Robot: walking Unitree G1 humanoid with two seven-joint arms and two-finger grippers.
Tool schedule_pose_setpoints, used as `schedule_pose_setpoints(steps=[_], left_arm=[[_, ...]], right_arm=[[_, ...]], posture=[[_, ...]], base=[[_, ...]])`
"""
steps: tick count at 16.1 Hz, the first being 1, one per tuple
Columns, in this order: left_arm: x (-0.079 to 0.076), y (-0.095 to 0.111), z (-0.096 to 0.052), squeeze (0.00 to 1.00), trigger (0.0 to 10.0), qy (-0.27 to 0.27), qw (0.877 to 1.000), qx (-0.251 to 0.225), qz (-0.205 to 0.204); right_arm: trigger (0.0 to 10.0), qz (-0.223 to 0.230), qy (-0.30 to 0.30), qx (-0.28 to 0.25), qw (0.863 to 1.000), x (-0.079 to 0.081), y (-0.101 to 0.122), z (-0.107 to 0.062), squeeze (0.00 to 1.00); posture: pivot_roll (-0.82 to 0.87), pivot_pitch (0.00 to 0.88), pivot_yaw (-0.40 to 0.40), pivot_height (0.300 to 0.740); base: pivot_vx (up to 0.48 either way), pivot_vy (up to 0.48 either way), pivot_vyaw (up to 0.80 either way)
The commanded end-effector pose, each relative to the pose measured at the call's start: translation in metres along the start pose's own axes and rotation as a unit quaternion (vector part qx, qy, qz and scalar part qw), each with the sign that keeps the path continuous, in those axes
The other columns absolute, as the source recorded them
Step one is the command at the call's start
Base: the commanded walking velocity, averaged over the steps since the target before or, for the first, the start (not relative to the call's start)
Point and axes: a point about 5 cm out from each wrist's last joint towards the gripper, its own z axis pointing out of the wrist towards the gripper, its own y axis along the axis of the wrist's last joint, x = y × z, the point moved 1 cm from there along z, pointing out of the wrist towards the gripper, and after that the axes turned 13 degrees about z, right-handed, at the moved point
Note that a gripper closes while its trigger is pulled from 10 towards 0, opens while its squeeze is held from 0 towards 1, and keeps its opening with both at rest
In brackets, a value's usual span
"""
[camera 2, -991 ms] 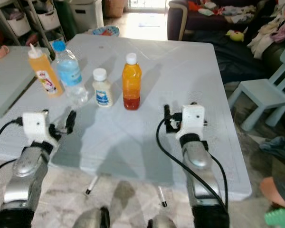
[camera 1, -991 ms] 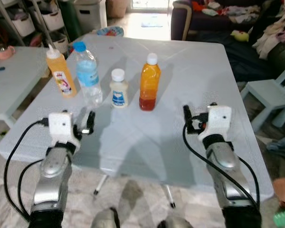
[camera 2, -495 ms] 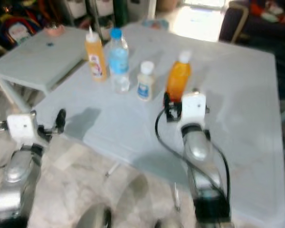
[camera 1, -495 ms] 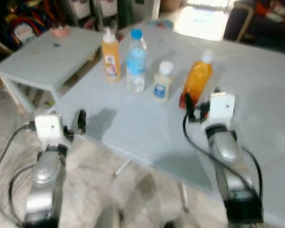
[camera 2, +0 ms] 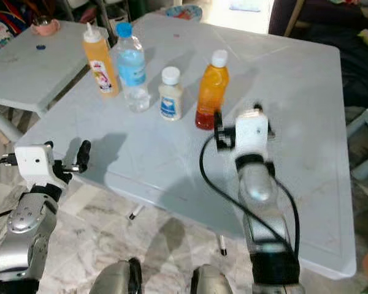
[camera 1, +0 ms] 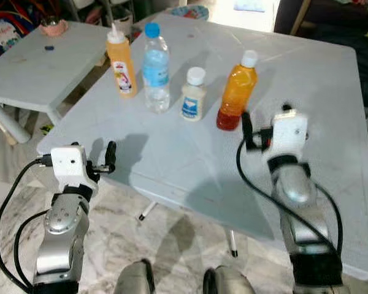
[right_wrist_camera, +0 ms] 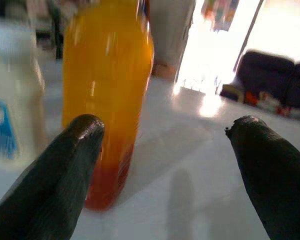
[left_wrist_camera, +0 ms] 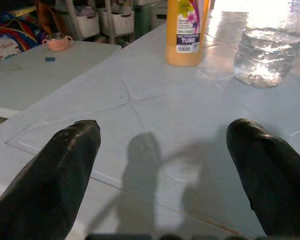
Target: Restocking fridge
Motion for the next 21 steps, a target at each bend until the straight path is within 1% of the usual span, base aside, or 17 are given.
schedule_pose_setpoints(steps=[1,3,6,8,11,13,14,17,21], left_arm=[[0.002,0.002,0.0,0.0,10.0,0.004,1.0,-0.001,0.006],[0.001,0.001,0.0,0.0,10.0,0.004,1.0,0.0,0.006],[0.0,0.001,0.001,0.0,10.0,0.007,1.0,0.0,0.008],[0.0,0.001,0.002,0.0,10.0,0.007,1.0,0.0,0.008],[-0.003,0.001,0.003,0.0,10.0,0.003,1.0,0.0,0.01],[-0.004,0.003,0.004,0.0,10.0,0.001,1.0,-0.002,0.011],[-0.004,0.003,0.004,0.0,10.0,0.0,1.0,-0.003,0.012],[-0.006,0.003,0.003,0.0,10.0,-0.008,1.0,-0.001,0.016],[-0.007,0.003,0.006,0.0,10.0,-0.01,1.0,-0.002,0.018]], right_arm=[[10.0,0.004,0.01,-0.032,0.999,0.005,0.017,0.004,0.0],[10.0,0.01,0.034,-0.053,0.998,0.012,0.033,0.016,0.0],[10.0,0.01,0.055,-0.062,0.997,0.016,0.04,0.025,0.0],[10.0,0.017,0.061,-0.059,0.996,0.016,0.041,0.029,0.0],[10.0,0.027,0.08,-0.054,0.995,0.021,0.042,0.045,0.0],[10.0,0.029,0.082,-0.053,0.995,0.023,0.041,0.05,0.0],[10.0,0.03,0.085,-0.053,0.994,0.025,0.042,0.059,0.0],[10.0,0.041,0.084,-0.046,0.995,0.028,0.043,0.072,0.0],[10.0,0.05,0.076,-0.029,0.995,0.029,0.038,0.082,0.0]], posture=[[-0.05,0.132,-0.002,0.74],[-0.05,0.131,-0.002,0.74],[-0.04,0.131,-0.004,0.74],[-0.04,0.13,-0.007,0.74],[-0.03,0.132,-0.005,0.74],[-0.02,0.133,-0.003,0.74],[-0.02,0.134,0.0,0.74],[-0.01,0.139,0.004,0.74],[-0.01,0.137,0.0,0.74]], base=[[0.0,0.0,0.0],[0.0,0.0,0.0],[0.0,0.0,0.0],[0.0,0.0,0.0],[0.0,0.0,0.0],[0.0,0.0,0.0],[0.0,0.0,0.0],[0.0,0.0,0.0],[0.0,0.0,0.0]])
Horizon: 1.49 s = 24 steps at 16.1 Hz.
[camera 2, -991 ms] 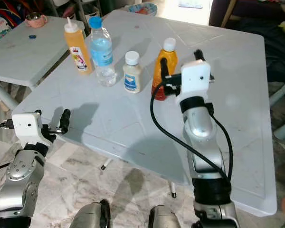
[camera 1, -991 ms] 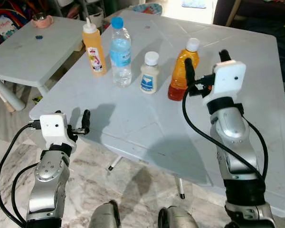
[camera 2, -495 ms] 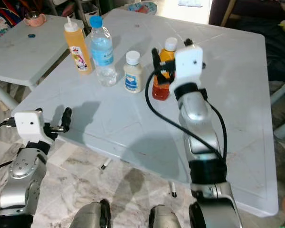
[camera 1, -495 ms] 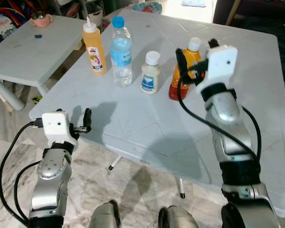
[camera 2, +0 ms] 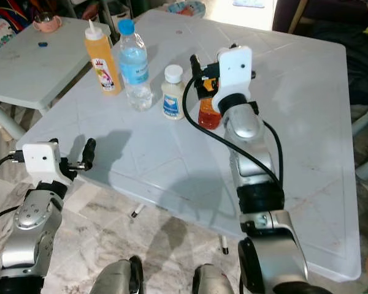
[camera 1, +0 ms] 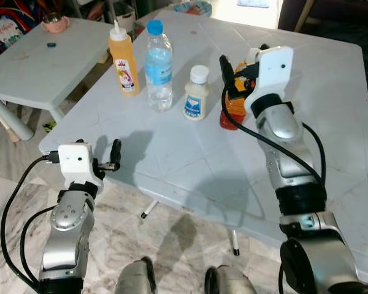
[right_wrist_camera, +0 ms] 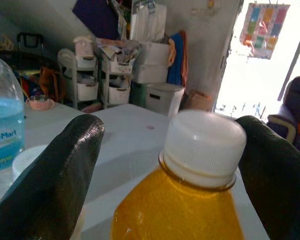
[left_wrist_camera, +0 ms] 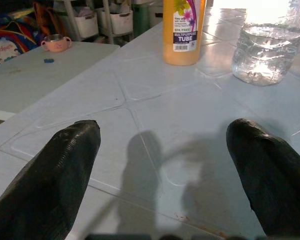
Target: Restocking fridge
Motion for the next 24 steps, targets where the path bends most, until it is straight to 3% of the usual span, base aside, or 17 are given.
schedule_pose_setpoints(steps=[1,6,12,16,20,24], left_arm=[[0.0,-0.001,0.001,0.0,10.0,-0.005,1.0,0.003,0.006],[-0.003,-0.003,0.001,0.0,10.0,-0.011,1.0,0.006,0.007],[-0.003,-0.004,0.0,0.0,10.0,-0.018,1.0,0.009,0.012],[-0.006,-0.006,-0.001,0.0,10.0,-0.032,0.999,0.018,0.016],[-0.009,-0.004,0.006,0.0,10.0,-0.035,0.999,0.03,0.022],[-0.013,-0.009,0.002,0.0,10.0,-0.046,0.998,0.041,0.025]], right_arm=[[0.0,0.008,-0.001,-0.006,1.0,0.001,0.004,0.004,0.0],[1.2,-0.002,-0.004,0.004,1.0,0.003,0.004,0.008,0.0],[1.3,-0.014,-0.004,0.013,1.0,0.004,0.007,0.01,0.0],[0.6,-0.017,-0.017,0.026,0.999,0.001,0.003,0.006,0.0],[0.0,-0.017,-0.027,0.043,0.999,0.0,0.001,0.002,0.0],[0.0,-0.007,-0.035,0.046,0.998,0.002,-0.004,-0.018,0.0]], posture=[[-0.02,0.136,-0.001,0.74],[-0.02,0.134,0.0,0.74],[-0.01,0.134,0.005,0.74],[-0.01,0.136,0.012,0.74],[-0.02,0.14,0.023,0.74],[-0.02,0.139,0.021,0.74]], base=[[0.0,0.0,0.0],[0.0,0.0,0.0],[0.0,0.0,0.0],[0.0,0.0,0.0],[0.0,0.0,0.0],[0.0,0.0,0.0]])
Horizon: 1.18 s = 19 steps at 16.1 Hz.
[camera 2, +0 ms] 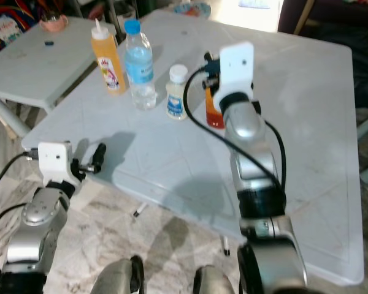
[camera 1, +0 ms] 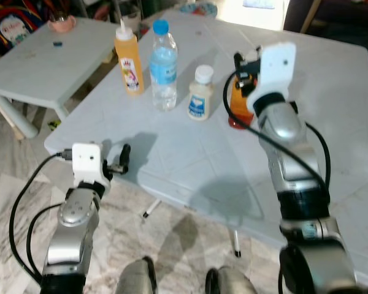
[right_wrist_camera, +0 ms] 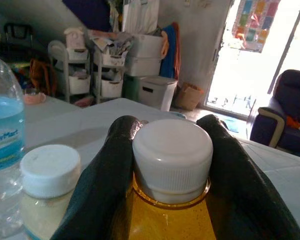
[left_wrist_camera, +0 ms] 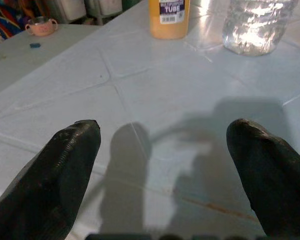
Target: Restocking fridge
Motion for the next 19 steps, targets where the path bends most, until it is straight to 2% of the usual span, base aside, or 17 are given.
schedule_pose_setpoints(steps=[1,3,4,5,8,19], left_arm=[[-0.002,-0.002,-0.001,0.0,10.0,-0.003,1.0,0.008,0.005],[-0.003,-0.002,-0.001,0.0,10.0,0.0,1.0,0.013,-0.001],[-0.004,-0.004,-0.002,0.0,10.0,-0.001,1.0,0.015,-0.001],[-0.004,-0.005,-0.002,0.0,10.0,-0.001,1.0,0.017,-0.001],[-0.006,-0.006,0.0,0.0,10.0,-0.001,1.0,0.02,-0.003],[-0.009,-0.004,0.005,0.0,10.0,-0.002,1.0,0.017,-0.004]], right_arm=[[0.0,0.007,-0.012,0.03,0.999,-0.003,-0.015,-0.009,0.0],[0.2,0.015,-0.018,0.02,1.0,-0.005,-0.014,-0.019,0.0],[4.4,0.012,-0.021,0.017,1.0,-0.005,-0.013,-0.022,0.0],[10.0,0.011,-0.024,0.016,1.0,-0.006,-0.013,-0.025,0.0],[10.0,0.017,-0.024,0.013,0.999,-0.002,-0.01,-0.032,0.0],[10.0,0.029,-0.011,0.009,0.999,0.008,-0.006,-0.032,0.0]], posture=[[-0.03,0.139,0.018,0.74],[-0.03,0.138,0.013,0.74],[-0.03,0.138,0.013,0.74],[-0.03,0.135,0.01,0.74],[-0.05,0.12,0.004,0.74],[-0.05,0.095,0.001,0.74]], base=[[0.0,0.0,0.0],[0.0,0.0,0.0],[0.0,0.0,0.0],[0.0,0.0,0.0],[-0.167,0.0,0.0],[-0.297,0.0,0.0]])
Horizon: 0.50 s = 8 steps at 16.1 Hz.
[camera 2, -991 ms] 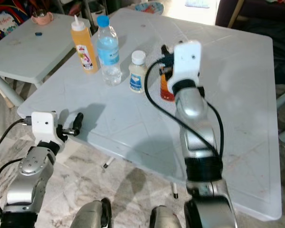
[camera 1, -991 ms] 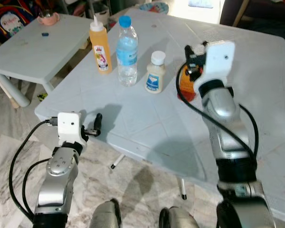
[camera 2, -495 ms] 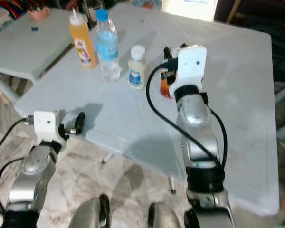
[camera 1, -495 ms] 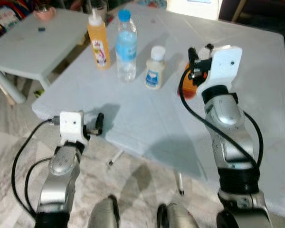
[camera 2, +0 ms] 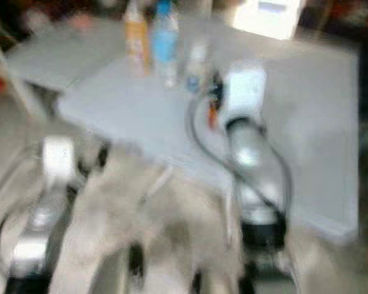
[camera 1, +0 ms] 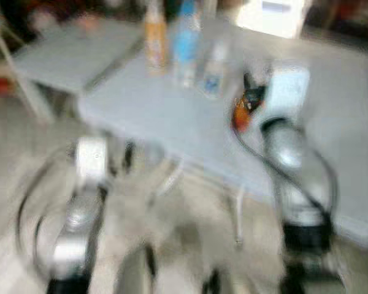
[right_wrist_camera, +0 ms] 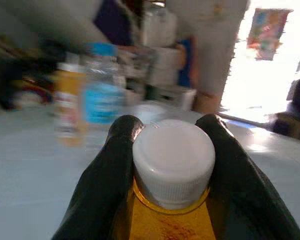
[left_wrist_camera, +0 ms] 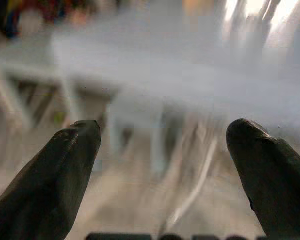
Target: Restocking fridge
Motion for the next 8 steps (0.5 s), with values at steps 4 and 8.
schedule_pose_setpoints(steps=[4,8], left_arm=[[-0.001,0.0139,0.0071,0.0,10.0,-0.001,1.0,-0.022,0.008],[-0.0013,0.0116,0.0071,0.0,10.0,-0.001,1.0,-0.02,0.01]], right_arm=[[10.0,0.0,-0.006,0.004,1.0,-0.0036,-0.0001,-0.0002,0.0],[10.0,0.001,0.003,0.012,1.0,-0.0006,-0.0056,-0.0017,0.0]], posture=[[-0.05,0.098,0.001,0.74],[-0.04,0.095,-0.001,0.74]], base=[[-0.296,0.0,0.0],[-0.282,0.0,0.0]])
